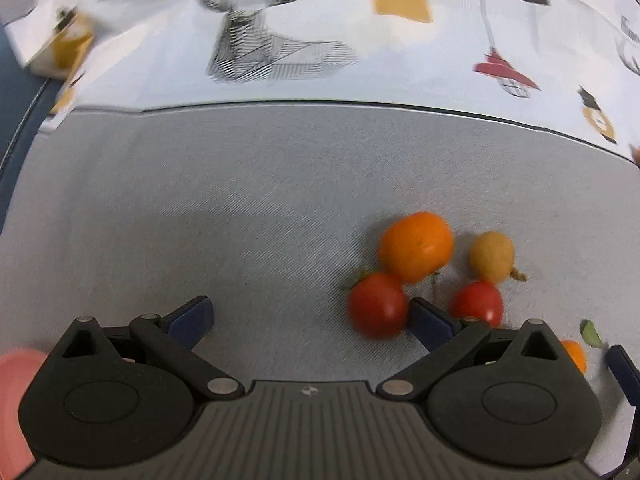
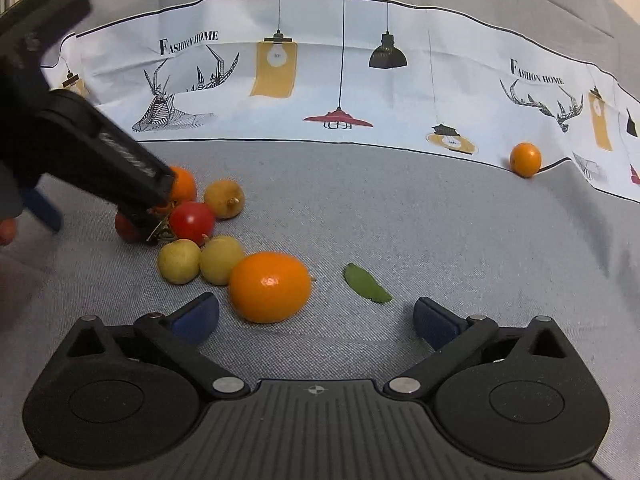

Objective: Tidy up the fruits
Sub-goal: 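Grasp an orange kumquat with the right gripper while the left gripper grasps a red cherry tomato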

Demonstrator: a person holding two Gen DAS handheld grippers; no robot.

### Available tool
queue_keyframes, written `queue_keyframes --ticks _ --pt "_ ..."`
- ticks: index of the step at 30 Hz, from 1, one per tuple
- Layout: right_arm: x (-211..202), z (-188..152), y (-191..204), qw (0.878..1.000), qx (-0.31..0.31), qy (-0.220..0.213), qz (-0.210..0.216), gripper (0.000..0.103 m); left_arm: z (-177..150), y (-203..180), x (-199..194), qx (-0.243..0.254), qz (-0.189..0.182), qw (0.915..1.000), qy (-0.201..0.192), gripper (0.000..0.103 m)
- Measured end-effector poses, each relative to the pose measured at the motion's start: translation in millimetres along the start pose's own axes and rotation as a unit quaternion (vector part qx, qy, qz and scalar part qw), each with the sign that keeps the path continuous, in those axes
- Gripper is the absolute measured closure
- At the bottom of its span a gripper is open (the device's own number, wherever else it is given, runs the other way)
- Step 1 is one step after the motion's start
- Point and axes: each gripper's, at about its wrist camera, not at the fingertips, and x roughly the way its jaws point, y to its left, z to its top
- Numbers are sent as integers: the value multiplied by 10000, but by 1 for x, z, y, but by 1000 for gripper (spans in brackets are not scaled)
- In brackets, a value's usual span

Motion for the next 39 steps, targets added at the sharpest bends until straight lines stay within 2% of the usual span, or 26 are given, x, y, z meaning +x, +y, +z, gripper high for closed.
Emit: queue_keyframes --ticks 1,2,3,4,5,6,9,13,16,19,24,28,31,35,39 --pt "-1 0 -1 10000 3 -3 10 3 2 0 1 -18 -9 10000 11 0" --pt "-2 0 -1 10000 16 -17 45 18 4 1 0 -78 -48 10000 -11 1" --pt "-5 0 0 9999 4 -99 91 32 3 2 -2 -134 -153 9997 -103 14" --pt "-9 0 2 9996 -64 -179 196 60 2 2 -6 -119 -202 9995 -209 25" --pt "-12 1 4 9994 -136 -220 221 60 1 0 -12 -11 -177 9993 -322 61" --pt "-13 0 4 9994 -137 -210 238 60 -1 -2 -14 85 -188 9994 -292 73" --pt "-15 3 0 9994 57 -293 190 60 -6 1 -22 23 -205 9993 -315 73" --pt "-19 5 -15 9979 390 -493 -161 60 -14 6 -41 -1 -176 9992 -367 73" --pt "-22 6 -30 9958 651 -517 -388 60 -30 14 -67 -125 -239 9989 -377 73" --pt "-37 5 -40 9945 797 -480 -485 60 -59 22 -103 -178 -259 9987 -413 73" --pt "-108 5 -41 9931 990 -623 -123 60 -119 38 -163 -157 -185 9986 -473 73" --pt "-175 -9 -25 9939 881 -563 342 60 -169 47 -202 -19 48 9990 -435 73" --pt "-220 -18 -6 9942 746 -453 621 60 -201 57 -226 -40 32 9989 -471 73" --pt "-268 -23 17 9907 745 -260 1111 60 -239 72 -261 -154 -68 9971 -740 73" --pt "-311 -21 43 9892 292 -616 1297 60 -268 87 -290 -393 10 9935 -1072 73"
